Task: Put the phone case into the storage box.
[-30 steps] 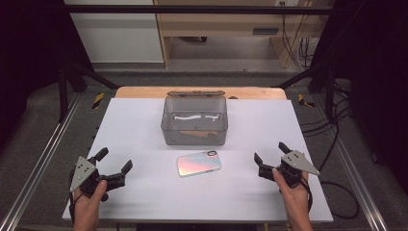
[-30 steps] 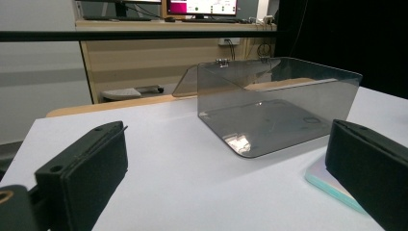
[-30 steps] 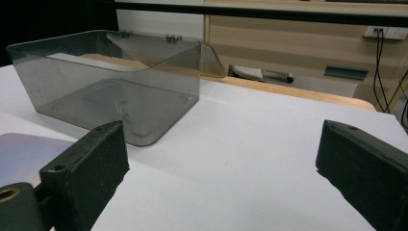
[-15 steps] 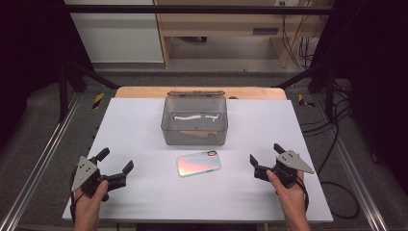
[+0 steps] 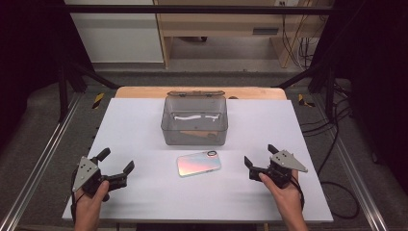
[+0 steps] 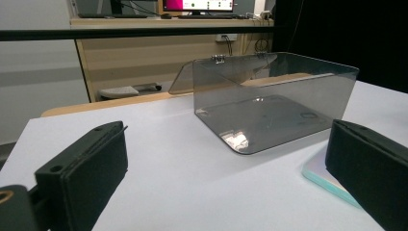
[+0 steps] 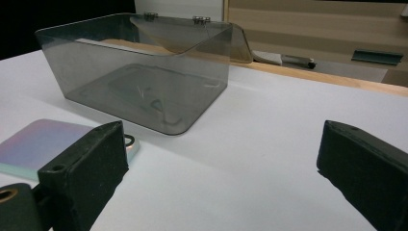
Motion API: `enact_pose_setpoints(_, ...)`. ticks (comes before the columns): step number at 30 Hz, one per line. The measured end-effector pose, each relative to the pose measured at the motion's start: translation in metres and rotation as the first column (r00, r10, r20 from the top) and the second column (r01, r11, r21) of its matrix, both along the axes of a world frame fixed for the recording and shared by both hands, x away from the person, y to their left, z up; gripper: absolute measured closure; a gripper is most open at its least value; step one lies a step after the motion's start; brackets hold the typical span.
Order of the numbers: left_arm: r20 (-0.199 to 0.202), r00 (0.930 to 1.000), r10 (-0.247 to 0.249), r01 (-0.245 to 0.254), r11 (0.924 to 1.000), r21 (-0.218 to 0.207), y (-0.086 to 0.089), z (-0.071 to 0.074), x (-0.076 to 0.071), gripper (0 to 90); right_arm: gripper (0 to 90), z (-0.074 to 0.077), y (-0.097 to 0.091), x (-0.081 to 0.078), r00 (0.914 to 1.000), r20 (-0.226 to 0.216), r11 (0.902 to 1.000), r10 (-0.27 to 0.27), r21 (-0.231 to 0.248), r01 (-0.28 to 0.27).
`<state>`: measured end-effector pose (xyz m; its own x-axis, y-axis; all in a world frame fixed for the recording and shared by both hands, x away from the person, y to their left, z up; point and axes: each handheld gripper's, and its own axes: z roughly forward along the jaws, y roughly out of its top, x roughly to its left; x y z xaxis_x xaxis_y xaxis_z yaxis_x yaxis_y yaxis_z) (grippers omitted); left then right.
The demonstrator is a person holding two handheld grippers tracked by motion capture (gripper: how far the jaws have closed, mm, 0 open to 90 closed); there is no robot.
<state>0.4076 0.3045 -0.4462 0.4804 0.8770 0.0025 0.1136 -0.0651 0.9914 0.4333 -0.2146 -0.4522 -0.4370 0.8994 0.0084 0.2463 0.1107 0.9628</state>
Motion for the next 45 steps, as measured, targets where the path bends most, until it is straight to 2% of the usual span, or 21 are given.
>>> enact_pose_setpoints(3, -0.015, 0.9999, -0.004, 0.004, 1.0000, 0.004, -0.002, -0.001, 0.000, 1.4, 3.9, 0.000, 0.000, 0.000, 1.0000, -0.002, 1.0000, 0.004, 0.001, -0.003)
enact_pose_setpoints(8, -0.063, 0.9977, -0.025, 0.026, 0.9995, 0.020, -0.012, -0.002, 0.002, 2.0, 3.9, -0.001, 0.000, 0.000, 1.0000, -0.006, 1.0000, 0.007, 0.001, -0.007)
enact_pose_setpoints(12, -0.081, 0.9961, -0.034, 0.036, 0.9990, 0.025, -0.018, -0.003, 0.003, 2.4, 4.0, -0.001, -0.001, 0.000, 1.0000, -0.005, 1.0000, 0.008, 0.002, -0.008)
enact_pose_setpoints(16, -0.105, 0.9939, -0.036, 0.042, 0.9977, 0.053, -0.025, -0.003, 0.005, 2.5, 3.9, -0.001, -0.002, 0.000, 1.0000, -0.008, 1.0000, 0.002, 0.009, -0.002)
enact_pose_setpoints(19, -0.112, 0.9922, -0.054, 0.064, 0.9945, 0.084, -0.032, -0.003, 0.005, 2.4, 4.0, -0.001, -0.005, 0.000, 1.0000, -0.003, 1.0000, -0.002, 0.009, 0.002)
enact_pose_setpoints(25, -0.121, 0.9872, -0.103, 0.117, 0.9864, 0.115, -0.046, -0.001, 0.005, 2.3, 4.0, 0.000, -0.007, -0.001, 1.0000, -0.001, 0.9999, -0.004, 0.010, 0.004)
enact_pose_setpoints(31, -0.137, 0.9825, -0.127, 0.145, 0.9798, 0.137, -0.055, -0.003, 0.006, 2.3, 4.0, 0.000, -0.008, -0.001, 1.0000, 0.003, 1.0000, -0.003, 0.007, 0.003)
enact_pose_setpoints(37, -0.129, 0.9826, -0.134, 0.151, 0.9790, 0.136, -0.058, -0.003, 0.007, 2.2, 4.7, 0.001, -0.005, -0.001, 1.0000, 0.002, 0.9999, -0.001, 0.015, 0.001)
enact_pose_setpoints(40, -0.113, 0.9850, -0.130, 0.145, 0.9802, 0.135, -0.056, -0.003, 0.007, 2.0, 8.7, 0.001, 0.000, 0.001, 0.9999, -0.012, 0.9997, 0.001, 0.022, 0.000)
enact_pose_setpoints(45, -0.095, 0.9885, -0.118, 0.128, 0.9850, 0.115, -0.052, -0.003, 0.007, 2.0, 25.9, 0.001, 0.014, 0.010, 0.9979, -0.063, 0.9995, -0.016, 0.027, 0.018)
